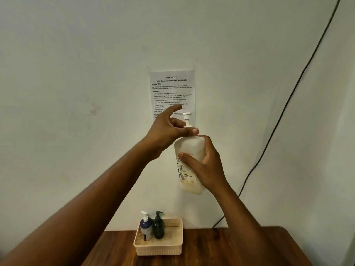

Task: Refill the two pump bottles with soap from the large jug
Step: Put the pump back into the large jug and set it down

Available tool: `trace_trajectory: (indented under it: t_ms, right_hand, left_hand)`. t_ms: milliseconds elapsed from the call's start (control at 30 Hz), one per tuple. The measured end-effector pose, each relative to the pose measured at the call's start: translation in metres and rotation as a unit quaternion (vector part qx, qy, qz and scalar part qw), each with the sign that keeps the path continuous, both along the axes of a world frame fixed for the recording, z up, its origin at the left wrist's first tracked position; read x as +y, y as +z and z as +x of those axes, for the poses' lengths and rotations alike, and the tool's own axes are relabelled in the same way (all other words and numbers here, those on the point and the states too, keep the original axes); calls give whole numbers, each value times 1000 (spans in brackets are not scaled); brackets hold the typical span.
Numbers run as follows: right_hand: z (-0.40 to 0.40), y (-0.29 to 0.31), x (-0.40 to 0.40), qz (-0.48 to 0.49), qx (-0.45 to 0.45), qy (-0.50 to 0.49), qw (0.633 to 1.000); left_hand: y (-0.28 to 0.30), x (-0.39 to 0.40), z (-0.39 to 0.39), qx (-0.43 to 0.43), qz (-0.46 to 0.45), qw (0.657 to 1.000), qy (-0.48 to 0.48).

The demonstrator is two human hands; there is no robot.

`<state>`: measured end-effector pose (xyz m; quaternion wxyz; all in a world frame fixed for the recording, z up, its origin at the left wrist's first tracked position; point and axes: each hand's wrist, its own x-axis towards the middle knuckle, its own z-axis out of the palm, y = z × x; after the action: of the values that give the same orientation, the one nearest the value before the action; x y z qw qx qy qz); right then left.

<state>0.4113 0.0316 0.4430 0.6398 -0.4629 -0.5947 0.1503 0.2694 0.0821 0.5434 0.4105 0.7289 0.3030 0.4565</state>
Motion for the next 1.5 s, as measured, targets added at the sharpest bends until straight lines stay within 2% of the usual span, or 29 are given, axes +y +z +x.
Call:
trace_trajectory:
  t_ms: [67,267,400,500,600,800,1067,1300,1500]
  right_hand:
    - [0,1,0,-2,-7,-4,1000]
    - [3,-8,1,-13,7,41,999]
    - [5,-16,5,-31,1,40,999]
    - [10,-18,8,-36,-7,36,999]
    - [20,-24,12,-42,-2,36,998]
    - [43,-49,27,-75,-10,-3,997]
    - [75,-113,65,-145,-41,-59,987]
    - [104,-181,112,-205,-64,-66,975]
    - [128,-262,153,-248,-117,-80,958]
  left_hand:
    - [0,3,1,4,16,1000,20]
    - [-6,8,-4,20,8,999,-23]
    - [-19,8,-5,21,46,999,17]
    - [-33,12,-7,27,110,992,49]
    - [-56,19,-13,77,166,979,91]
    - [-106,40,-15,171,188,964,83]
    - [-181,80,-4,278,179,941,69]
    - [-258,126,10,315,162,933,65]
    - [-340,162,18,346,137,927,57]
